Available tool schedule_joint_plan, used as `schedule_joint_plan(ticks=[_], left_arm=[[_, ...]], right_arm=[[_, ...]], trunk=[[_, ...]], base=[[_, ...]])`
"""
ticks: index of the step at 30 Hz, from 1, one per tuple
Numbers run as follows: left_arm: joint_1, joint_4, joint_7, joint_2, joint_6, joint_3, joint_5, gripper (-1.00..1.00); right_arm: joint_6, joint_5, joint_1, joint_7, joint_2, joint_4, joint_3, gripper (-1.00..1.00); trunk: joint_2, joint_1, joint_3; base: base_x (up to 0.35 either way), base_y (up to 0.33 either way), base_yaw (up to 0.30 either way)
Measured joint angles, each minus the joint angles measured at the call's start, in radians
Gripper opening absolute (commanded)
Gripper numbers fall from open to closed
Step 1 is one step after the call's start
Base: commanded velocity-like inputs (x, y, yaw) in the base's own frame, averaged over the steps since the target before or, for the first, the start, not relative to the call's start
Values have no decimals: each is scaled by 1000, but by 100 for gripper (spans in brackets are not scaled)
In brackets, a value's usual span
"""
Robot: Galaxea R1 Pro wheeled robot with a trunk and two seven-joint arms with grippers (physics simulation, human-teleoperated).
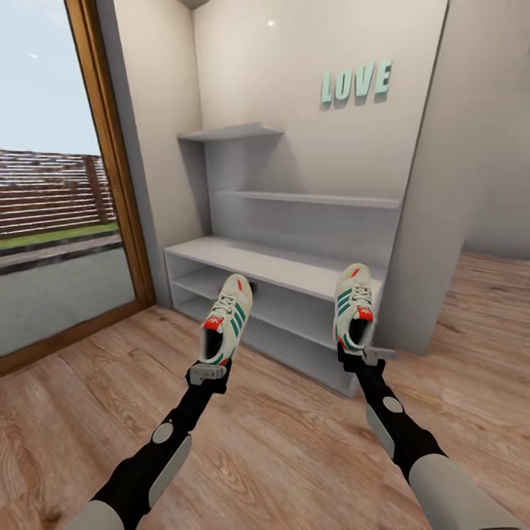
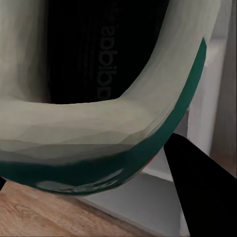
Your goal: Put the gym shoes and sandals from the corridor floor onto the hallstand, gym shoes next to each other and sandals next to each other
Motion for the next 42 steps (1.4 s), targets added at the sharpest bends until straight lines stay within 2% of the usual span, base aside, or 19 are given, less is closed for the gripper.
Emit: schedule_joint_plan(ticks=[12, 28, 42], left_arm=[[0, 0, 0, 0, 0, 0, 0, -100], [0, 0, 0, 0, 0, 0, -1, -100], [0, 0, -1, 0, 0, 0, 0, -100]], right_arm=[[0, 0, 0, 0, 0, 0, 0, -100], [0, 0, 0, 0, 0, 0, 0, -100], [0, 0, 0, 0, 0, 0, 0, -100]], trunk=[[0, 0, 0], [0, 0, 0], [0, 0, 0]], base=[[135, 254, -300], [8, 31, -300], [0, 291, -300]])
